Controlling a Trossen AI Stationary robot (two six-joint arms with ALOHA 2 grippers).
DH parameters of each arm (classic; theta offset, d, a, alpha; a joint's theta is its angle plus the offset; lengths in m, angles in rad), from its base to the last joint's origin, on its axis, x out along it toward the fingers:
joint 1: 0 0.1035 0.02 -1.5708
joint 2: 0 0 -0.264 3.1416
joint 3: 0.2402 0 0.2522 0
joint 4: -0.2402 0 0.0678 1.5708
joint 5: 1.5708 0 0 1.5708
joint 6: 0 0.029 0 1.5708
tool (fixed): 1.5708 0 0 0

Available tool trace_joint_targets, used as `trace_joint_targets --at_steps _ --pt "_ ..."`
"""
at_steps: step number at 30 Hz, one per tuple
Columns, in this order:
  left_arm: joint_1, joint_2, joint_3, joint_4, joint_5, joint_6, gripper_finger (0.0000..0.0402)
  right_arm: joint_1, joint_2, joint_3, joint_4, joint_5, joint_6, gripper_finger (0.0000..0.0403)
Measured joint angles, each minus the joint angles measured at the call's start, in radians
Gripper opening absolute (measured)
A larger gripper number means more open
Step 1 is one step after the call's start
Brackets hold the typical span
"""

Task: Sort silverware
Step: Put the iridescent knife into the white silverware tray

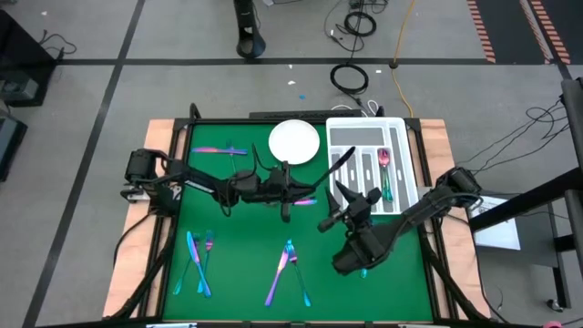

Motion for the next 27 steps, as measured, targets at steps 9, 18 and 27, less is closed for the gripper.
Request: trace_joint_targets --at_steps 9,18,27 --pt "0.001 0.000 0.000 -0.005 -0.015 0.020 0.0012 -0.046 0.000 0.000 0.027 0.001 -0.045 0.0141" --pt "0.001 0.000 0.000 -0.011 -0.045 0.054 0.0012 -0.077 0.000 0.000 0.092 0.002 -0.119 0.0141" --pt "0.001 0.000 0.000 -0.007 -0.060 0.081 0.0012 -0.112 0.000 0.000 0.194 0.002 -0.118 0.0141"
